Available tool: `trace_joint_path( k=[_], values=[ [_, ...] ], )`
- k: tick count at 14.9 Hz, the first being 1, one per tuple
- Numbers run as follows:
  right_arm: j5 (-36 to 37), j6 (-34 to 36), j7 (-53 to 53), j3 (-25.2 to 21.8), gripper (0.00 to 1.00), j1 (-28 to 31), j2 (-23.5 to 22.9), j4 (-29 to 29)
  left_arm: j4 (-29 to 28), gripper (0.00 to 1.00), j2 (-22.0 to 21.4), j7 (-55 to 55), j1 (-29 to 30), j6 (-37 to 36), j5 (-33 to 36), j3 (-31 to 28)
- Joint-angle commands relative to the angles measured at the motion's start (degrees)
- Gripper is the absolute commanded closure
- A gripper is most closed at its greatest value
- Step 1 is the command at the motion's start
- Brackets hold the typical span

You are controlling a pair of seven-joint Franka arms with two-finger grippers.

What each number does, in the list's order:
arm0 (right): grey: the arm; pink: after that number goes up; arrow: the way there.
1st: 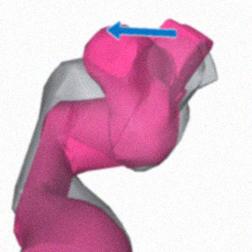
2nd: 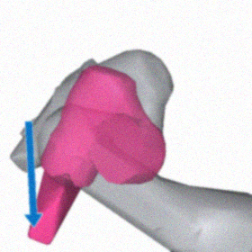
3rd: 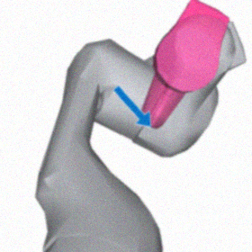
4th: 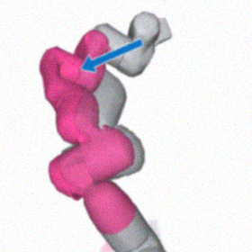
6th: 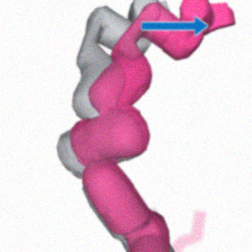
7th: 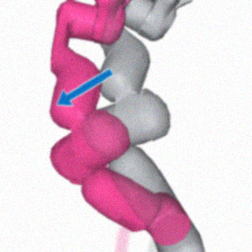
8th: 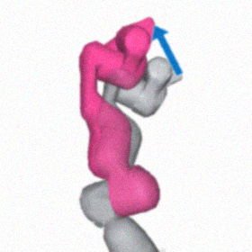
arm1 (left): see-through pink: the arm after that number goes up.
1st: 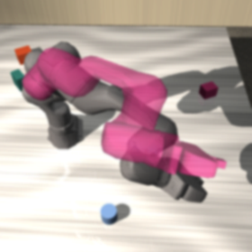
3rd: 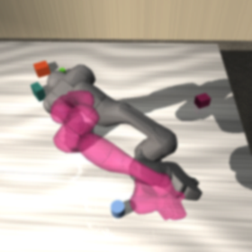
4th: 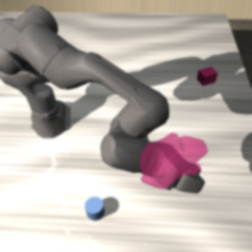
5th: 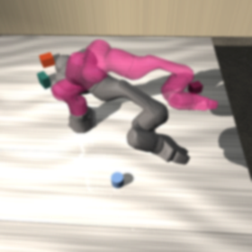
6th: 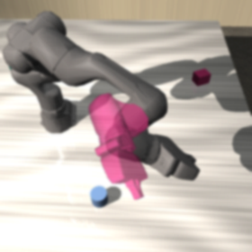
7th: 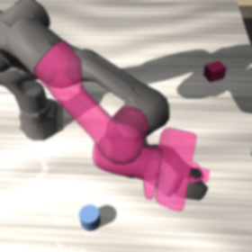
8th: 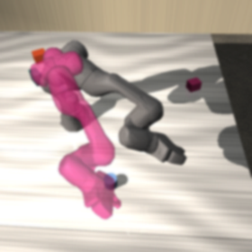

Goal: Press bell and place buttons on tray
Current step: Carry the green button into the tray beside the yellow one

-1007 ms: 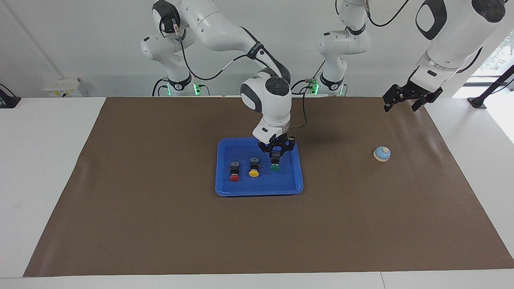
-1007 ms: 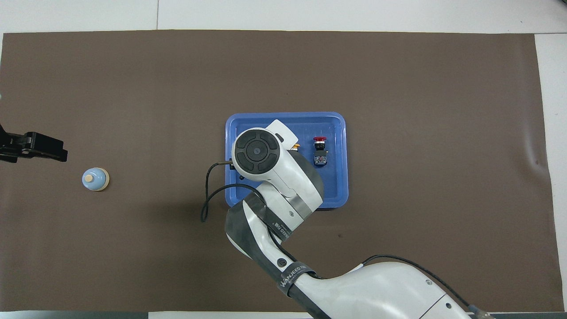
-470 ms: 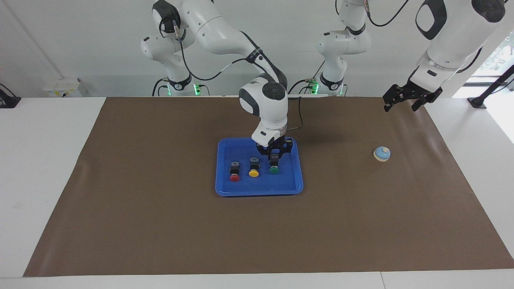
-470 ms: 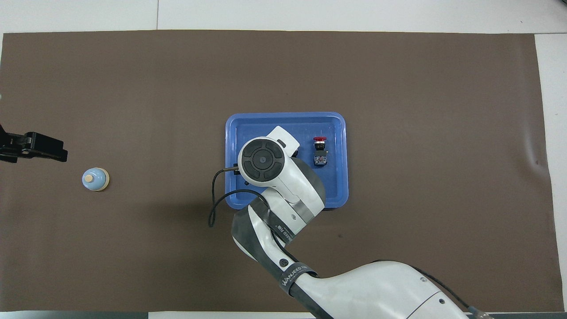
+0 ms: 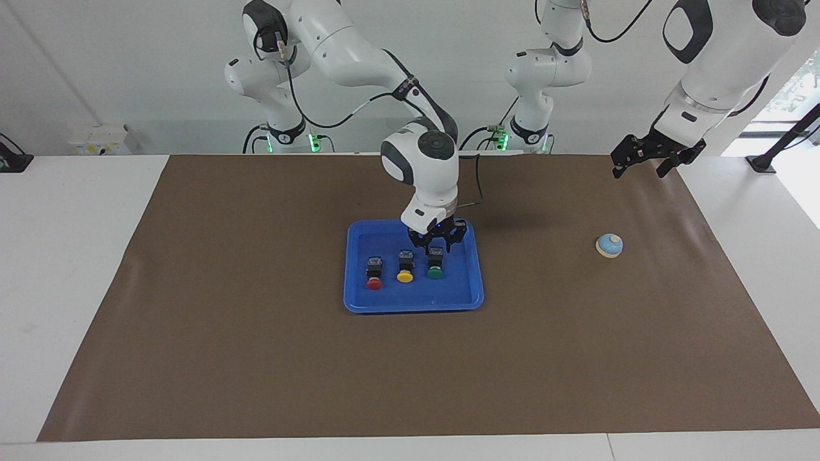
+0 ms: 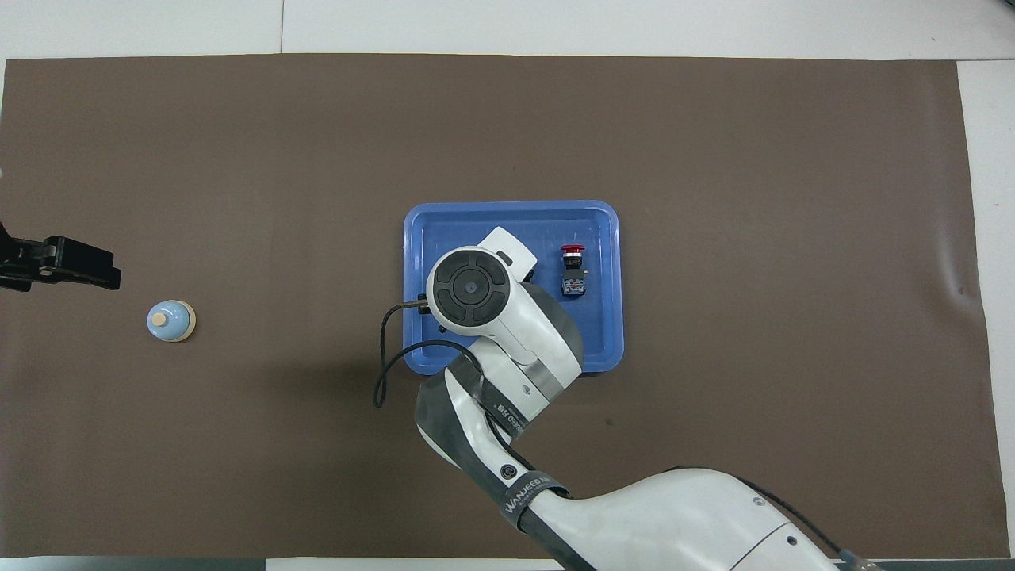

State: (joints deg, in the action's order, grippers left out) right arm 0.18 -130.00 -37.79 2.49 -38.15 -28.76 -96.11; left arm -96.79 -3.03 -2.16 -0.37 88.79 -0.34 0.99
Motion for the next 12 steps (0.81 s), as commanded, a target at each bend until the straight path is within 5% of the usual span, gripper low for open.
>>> trace_joint_path(
  k=[1,2,3,7,12],
  values=[
    [0.35,-0.52,-0.61,-0.11,0.21,-0.17,1.61,-1.71,-0.15,0.00,-0.75,0.67,-0.07,-0.99,0.87,-0.02],
    [0.35,-0.52,-0.97,-0.11,0.04,-0.17,1.61,-1.71,-0.15,0.00,-0.83,0.58,-0.07,-0.99,0.87,-0.02],
    [0.35,-0.17,-1.32,-0.11,0.00,-0.17,1.61,-1.45,-0.15,0.00,-0.83,0.67,-0.07,-0.99,0.87,-0.02],
    [-0.35,0.62,-2.03,-0.90,0.00,1.06,1.69,-0.48,-0.15,0.00,-0.83,0.58,-0.07,-0.99,0.87,-0.02],
    [-0.27,6.59,-1.50,-1.26,0.00,10.36,5.73,0.22,-0.15,0.00,-0.83,0.67,-0.07,-0.99,0.87,-0.02]
  ],
)
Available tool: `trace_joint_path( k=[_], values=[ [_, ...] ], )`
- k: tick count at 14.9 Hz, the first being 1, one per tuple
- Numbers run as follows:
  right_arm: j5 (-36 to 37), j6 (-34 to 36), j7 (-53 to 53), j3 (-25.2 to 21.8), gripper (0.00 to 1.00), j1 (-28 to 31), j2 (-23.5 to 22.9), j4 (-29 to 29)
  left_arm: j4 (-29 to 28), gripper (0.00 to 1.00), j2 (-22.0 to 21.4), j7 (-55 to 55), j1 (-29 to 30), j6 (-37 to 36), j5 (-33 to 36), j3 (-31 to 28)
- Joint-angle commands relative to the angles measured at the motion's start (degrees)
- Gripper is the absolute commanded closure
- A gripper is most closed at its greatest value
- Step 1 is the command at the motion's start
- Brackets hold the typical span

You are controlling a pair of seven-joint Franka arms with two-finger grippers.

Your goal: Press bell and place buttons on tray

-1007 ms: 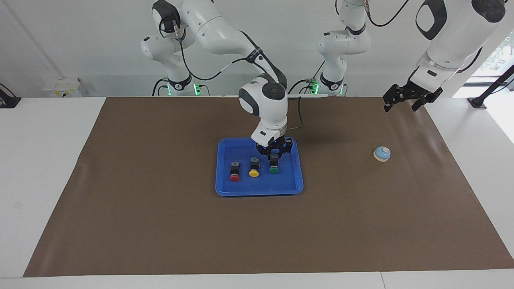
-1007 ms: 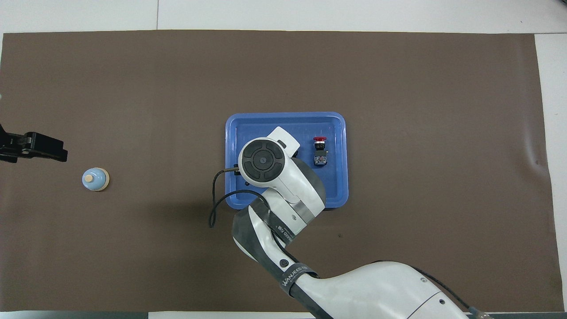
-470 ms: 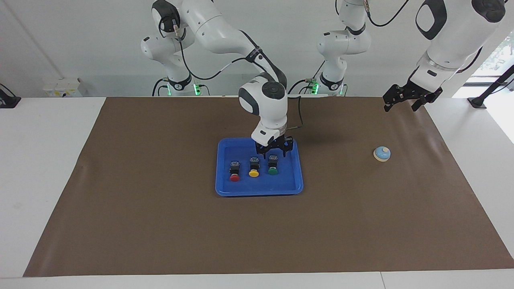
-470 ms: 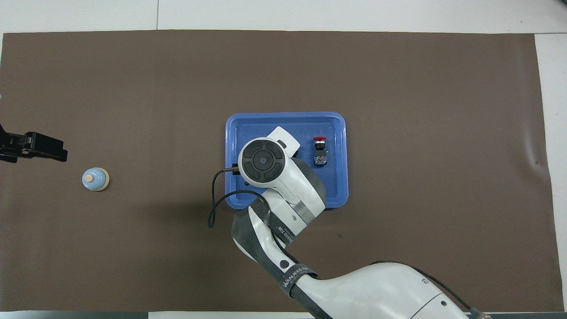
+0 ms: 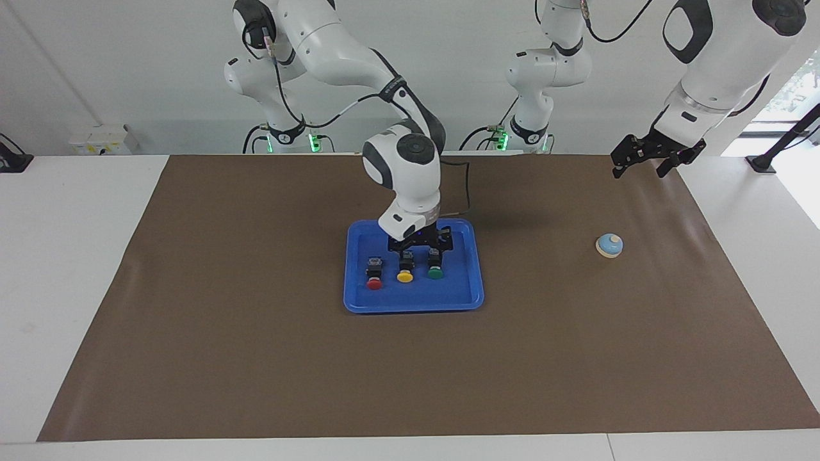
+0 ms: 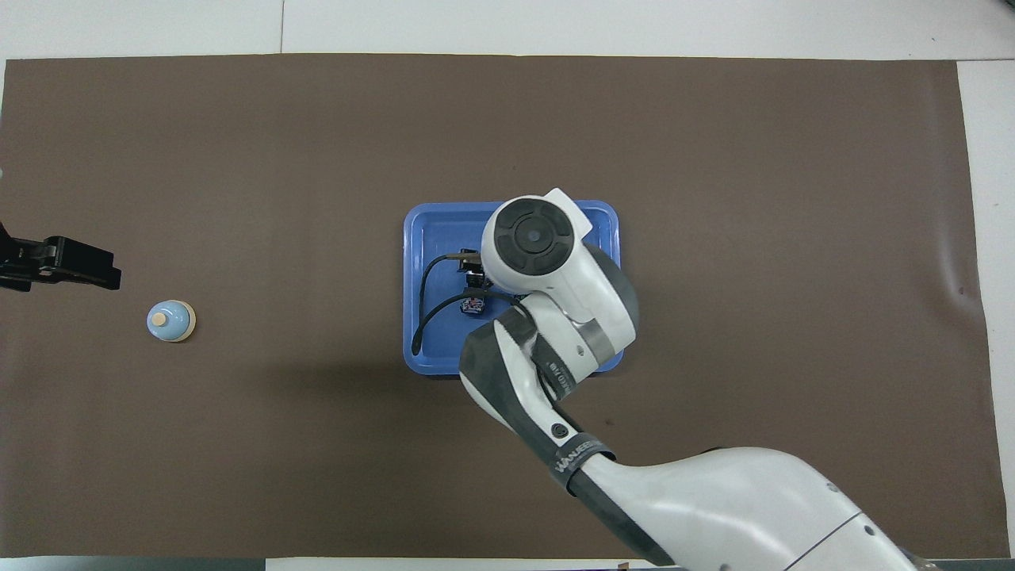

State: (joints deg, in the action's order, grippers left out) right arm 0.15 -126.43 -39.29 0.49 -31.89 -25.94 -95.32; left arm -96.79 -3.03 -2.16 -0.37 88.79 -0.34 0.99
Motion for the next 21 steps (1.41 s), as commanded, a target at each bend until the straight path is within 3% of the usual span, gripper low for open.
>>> trace_joint_path(
  k=[1,5,8,11,14,21],
  values=[
    [-0.15,3.99,0.18,0.74,0.00,6.03,3.95,-0.66,-0.15,0.00,-0.75,0.67,-0.07,-0.99,0.87,-0.02],
    [-0.06,12.76,3.24,0.74,0.00,12.98,9.31,-1.01,-0.15,0.00,-0.83,0.67,-0.07,-1.08,0.87,-0.11],
    [0.12,21.65,11.23,0.74,0.00,16.85,13.18,-1.01,-0.06,0.00,-0.75,0.58,-0.07,-0.91,0.87,-0.02],
    [0.47,24.56,14.59,2.14,0.00,21.06,15.82,-0.83,-0.15,0.00,-0.83,0.67,-0.07,-1.34,0.87,-0.02],
    [0.47,27.37,17.92,6.62,0.00,27.66,18.98,-0.83,-0.15,0.00,-0.83,0.67,-0.07,-1.08,0.87,-0.11],
    [0.47,34.66,27.59,7.33,0.00,34.52,26.01,-0.83,-0.15,0.00,-0.83,0.67,-0.07,-1.08,0.87,-0.11]
  ],
)
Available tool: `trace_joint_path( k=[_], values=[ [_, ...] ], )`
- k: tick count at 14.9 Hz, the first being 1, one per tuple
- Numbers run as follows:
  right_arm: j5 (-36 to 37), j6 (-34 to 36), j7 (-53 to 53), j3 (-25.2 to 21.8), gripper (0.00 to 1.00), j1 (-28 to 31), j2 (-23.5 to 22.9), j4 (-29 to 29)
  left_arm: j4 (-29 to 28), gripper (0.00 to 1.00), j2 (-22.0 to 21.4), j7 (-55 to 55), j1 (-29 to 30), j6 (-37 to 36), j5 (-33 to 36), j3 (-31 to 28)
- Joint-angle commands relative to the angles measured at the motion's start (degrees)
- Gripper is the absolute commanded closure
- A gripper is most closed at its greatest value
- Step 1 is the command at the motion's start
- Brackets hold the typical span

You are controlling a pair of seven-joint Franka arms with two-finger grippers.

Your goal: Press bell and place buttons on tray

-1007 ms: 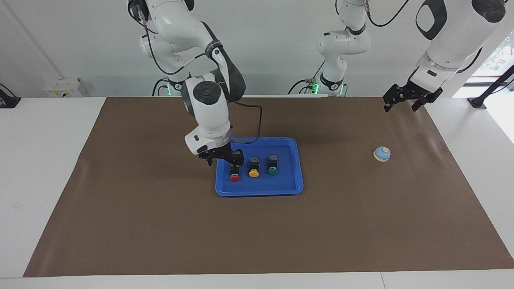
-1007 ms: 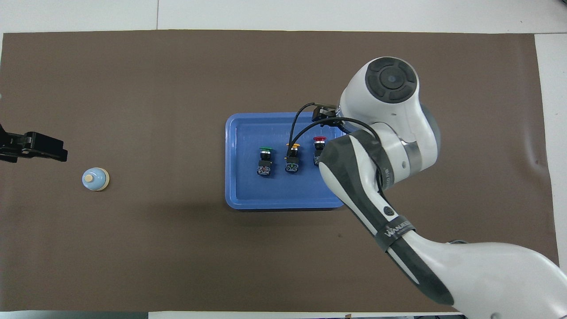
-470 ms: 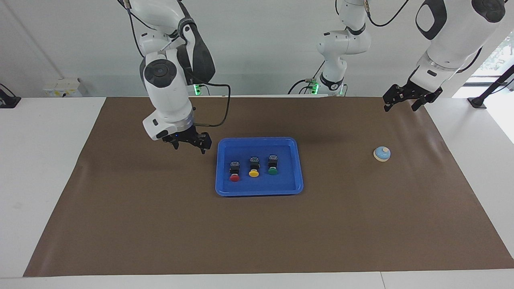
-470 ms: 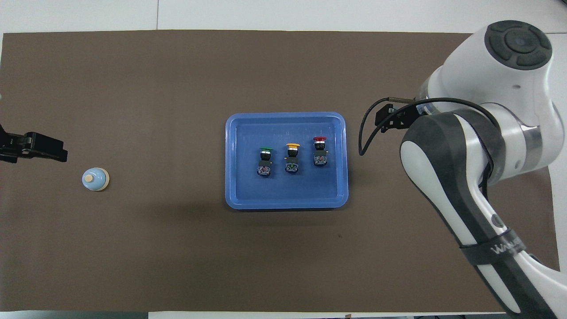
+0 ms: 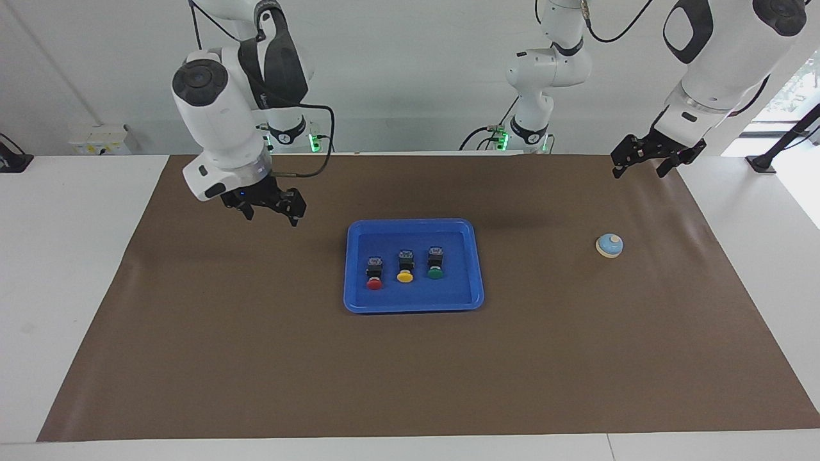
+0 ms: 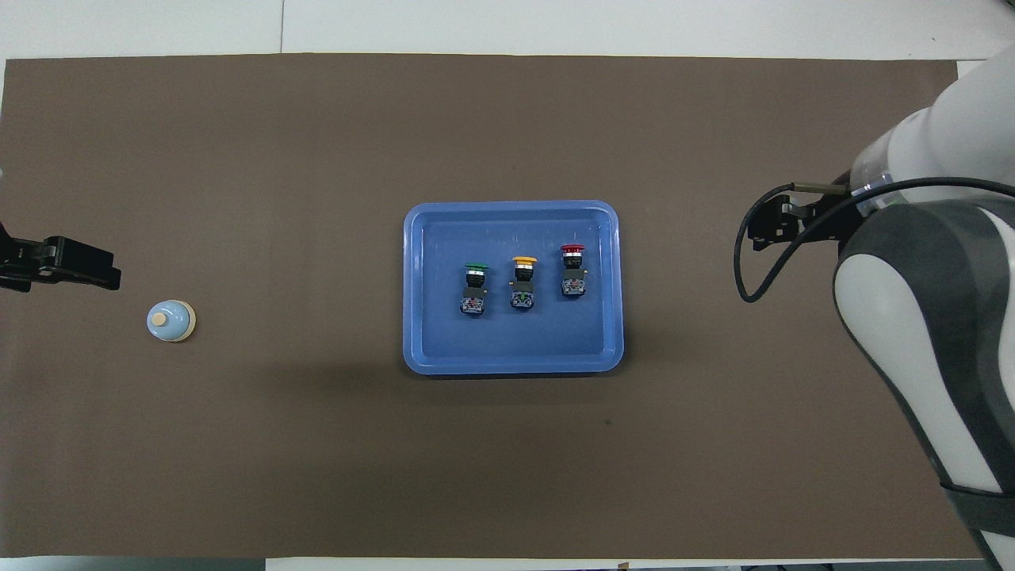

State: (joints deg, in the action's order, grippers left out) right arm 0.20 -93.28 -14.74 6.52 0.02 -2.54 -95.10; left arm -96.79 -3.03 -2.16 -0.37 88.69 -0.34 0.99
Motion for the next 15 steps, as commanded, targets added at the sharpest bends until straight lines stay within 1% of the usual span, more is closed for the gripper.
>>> trace_joint_path(
  k=[1,3,6,8,13,14,15],
  values=[
    [0.42,2.83,3.31,1.31,0.00,3.14,3.58,-0.96,-0.15,0.00,-0.83,0.66,-0.07,-0.89,0.87,-0.11],
    [0.15,5.20,3.93,1.48,0.00,4.89,5.34,-0.88,-0.15,0.00,-0.83,0.58,-0.07,-0.89,0.87,-0.11],
    [-0.02,8.81,4.63,1.39,0.00,5.86,4.91,2.37,-0.15,0.00,-0.83,0.66,-0.07,-1.06,0.87,-0.02],
    [-0.29,8.99,4.72,1.31,0.00,6.30,4.47,3.25,-0.15,0.00,-0.83,0.49,-0.07,-0.71,0.87,-0.02],
    [-0.46,9.52,4.72,1.31,0.00,6.66,4.56,2.90,0.03,0.00,-0.75,0.75,-0.25,-0.19,0.87,-0.02],
    [-0.46,9.61,4.72,1.31,0.00,6.74,4.56,2.99,0.11,0.06,-0.75,0.67,-0.25,-0.18,0.78,-0.02],
    [-0.46,9.61,4.72,1.22,0.00,6.75,4.56,2.99,0.29,0.15,-0.66,0.58,-0.34,-0.10,0.86,-0.02]
  ],
)
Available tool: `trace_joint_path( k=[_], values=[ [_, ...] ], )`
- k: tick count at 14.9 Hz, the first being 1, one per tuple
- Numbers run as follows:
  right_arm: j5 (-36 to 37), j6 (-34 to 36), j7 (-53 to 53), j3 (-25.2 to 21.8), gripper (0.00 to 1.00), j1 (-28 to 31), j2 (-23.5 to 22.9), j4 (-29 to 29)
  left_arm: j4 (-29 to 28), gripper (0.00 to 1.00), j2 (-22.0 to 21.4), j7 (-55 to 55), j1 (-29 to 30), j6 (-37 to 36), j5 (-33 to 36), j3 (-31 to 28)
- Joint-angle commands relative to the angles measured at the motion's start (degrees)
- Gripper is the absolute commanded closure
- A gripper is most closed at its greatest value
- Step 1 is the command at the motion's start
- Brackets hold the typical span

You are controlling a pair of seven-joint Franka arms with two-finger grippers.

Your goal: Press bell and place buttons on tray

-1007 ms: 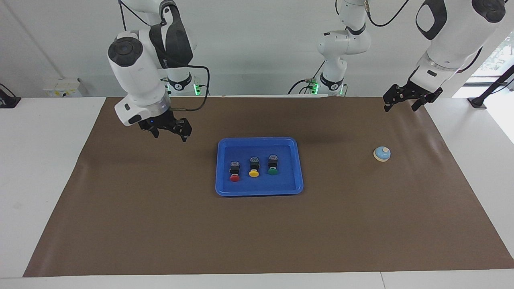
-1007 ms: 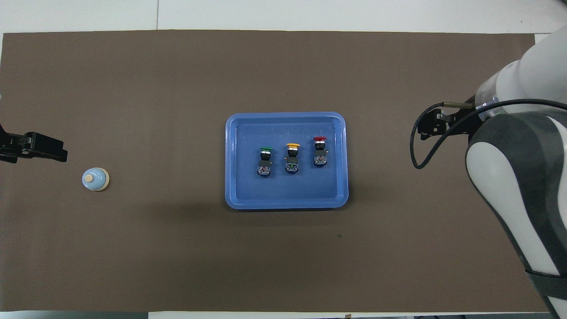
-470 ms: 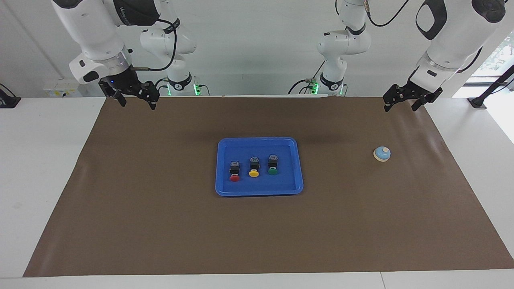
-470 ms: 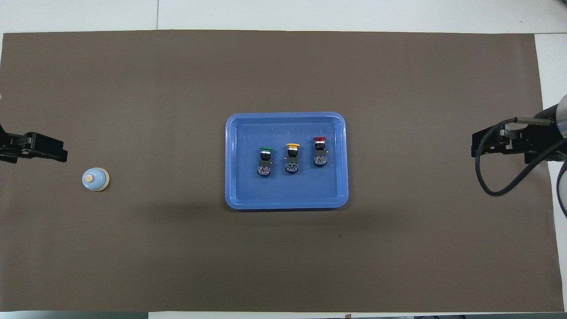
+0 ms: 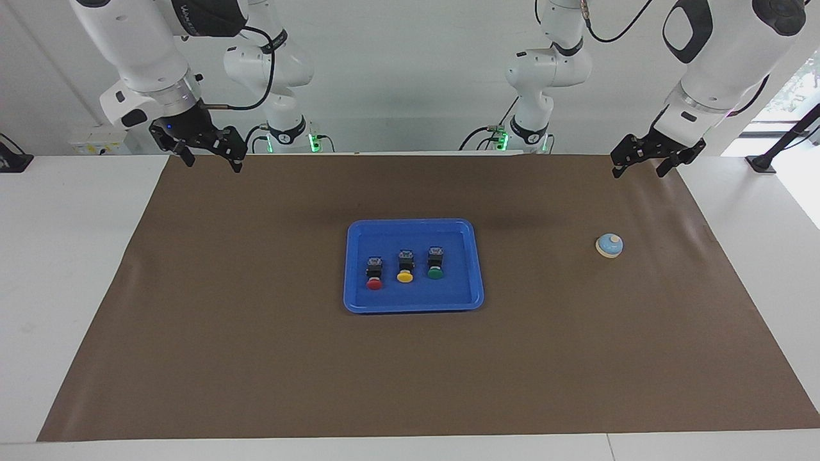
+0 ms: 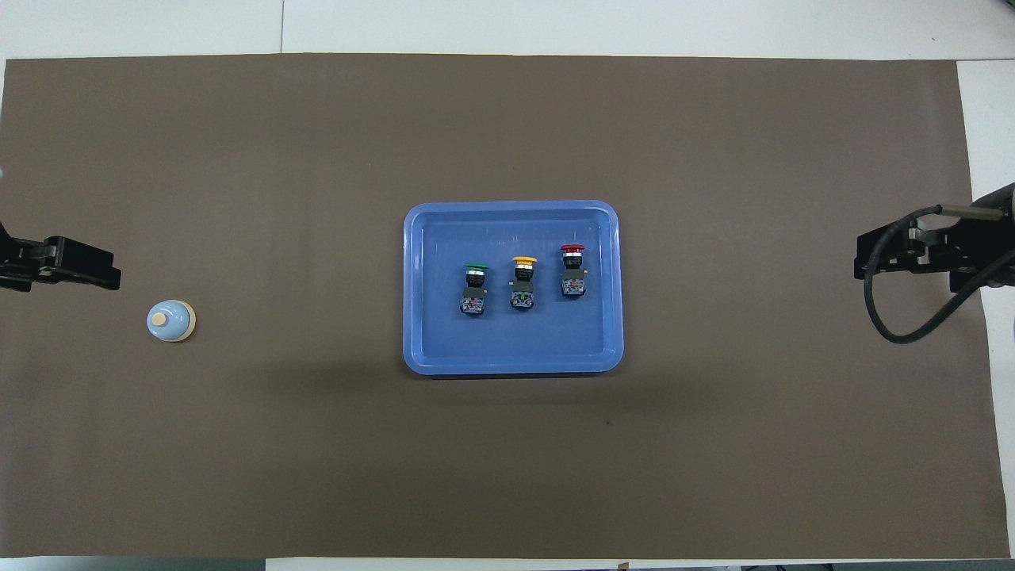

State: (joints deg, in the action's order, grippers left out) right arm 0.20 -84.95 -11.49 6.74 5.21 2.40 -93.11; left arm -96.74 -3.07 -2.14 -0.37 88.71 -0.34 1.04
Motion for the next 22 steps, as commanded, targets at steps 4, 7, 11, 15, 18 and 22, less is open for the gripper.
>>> trace_joint_path(
  k=[4,7,11,15,18,22],
  values=[
    [-0.28,1.10,1.47,0.99,0.00,1.29,-0.21,0.91,0.15,1.00,-0.62,1.00,-0.42,-0.81,0.78,-0.16],
    [-0.28,0.75,1.29,0.99,0.00,0.76,0.23,0.56,-0.29,1.00,-0.88,0.91,-0.07,-0.83,0.60,-0.16],
    [-0.28,0.66,1.11,0.99,0.00,1.29,0.32,0.38,-2.99,1.00,-1.06,0.74,1.85,1.53,0.34,-0.33],
    [-0.28,1.10,1.29,0.99,0.00,1.38,0.32,0.29,-14.15,1.00,-1.68,0.12,5.37,13.64,0.25,-0.33],
    [-0.28,1.10,1.29,0.99,0.00,1.38,0.32,0.29,-20.74,1.00,0.69,-2.76,9.85,20.25,0.25,-0.33],
    [-0.28,1.10,1.29,0.99,0.00,1.38,0.41,0.29,-26.99,1.00,4.92,-2.78,10.56,33.59,0.25,-0.33]
  ],
)
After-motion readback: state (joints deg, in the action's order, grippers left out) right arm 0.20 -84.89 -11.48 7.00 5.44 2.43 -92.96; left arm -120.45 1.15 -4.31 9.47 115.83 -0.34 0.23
